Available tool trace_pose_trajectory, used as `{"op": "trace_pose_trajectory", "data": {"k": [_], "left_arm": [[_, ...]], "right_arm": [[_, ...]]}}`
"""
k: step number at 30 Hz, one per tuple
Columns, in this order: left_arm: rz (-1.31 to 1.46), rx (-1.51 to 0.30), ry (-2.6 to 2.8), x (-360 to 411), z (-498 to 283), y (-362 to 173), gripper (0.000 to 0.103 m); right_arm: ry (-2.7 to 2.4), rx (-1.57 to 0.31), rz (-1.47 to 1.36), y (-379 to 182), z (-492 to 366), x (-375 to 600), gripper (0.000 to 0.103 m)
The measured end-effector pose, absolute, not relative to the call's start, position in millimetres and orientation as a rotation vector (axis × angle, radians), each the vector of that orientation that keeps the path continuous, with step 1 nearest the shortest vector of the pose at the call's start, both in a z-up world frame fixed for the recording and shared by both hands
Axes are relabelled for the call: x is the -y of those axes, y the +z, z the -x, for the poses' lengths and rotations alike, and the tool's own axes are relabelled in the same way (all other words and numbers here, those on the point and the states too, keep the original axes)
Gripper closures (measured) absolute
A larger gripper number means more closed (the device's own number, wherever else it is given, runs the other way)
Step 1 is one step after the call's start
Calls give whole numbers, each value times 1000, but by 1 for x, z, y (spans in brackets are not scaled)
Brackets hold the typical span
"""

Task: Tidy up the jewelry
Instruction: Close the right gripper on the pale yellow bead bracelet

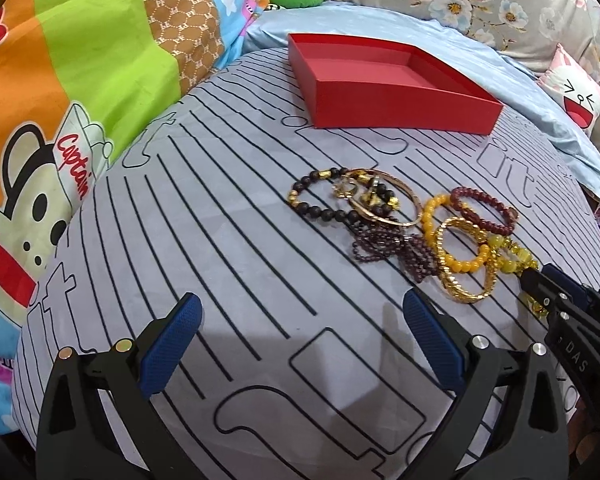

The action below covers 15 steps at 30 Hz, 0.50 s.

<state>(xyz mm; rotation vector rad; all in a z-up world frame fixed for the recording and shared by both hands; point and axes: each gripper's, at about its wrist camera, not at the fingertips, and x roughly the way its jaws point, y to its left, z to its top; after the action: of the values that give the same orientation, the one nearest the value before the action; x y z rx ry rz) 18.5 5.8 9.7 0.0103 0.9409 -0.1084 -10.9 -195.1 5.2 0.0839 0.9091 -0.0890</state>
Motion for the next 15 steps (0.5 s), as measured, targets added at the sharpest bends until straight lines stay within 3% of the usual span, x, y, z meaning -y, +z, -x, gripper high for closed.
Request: {"op": "trace_pose_trajectory", "data": {"k": [5, 15], "left_arm": [[-3, -961, -139, 8, -16, 11, 7], [-10, -997, -234, 46, -17, 11, 12]], "right_arm": [[-88, -921, -119, 9, 17, 202, 92], [-79, -944, -152, 17, 28, 210, 94]]}}
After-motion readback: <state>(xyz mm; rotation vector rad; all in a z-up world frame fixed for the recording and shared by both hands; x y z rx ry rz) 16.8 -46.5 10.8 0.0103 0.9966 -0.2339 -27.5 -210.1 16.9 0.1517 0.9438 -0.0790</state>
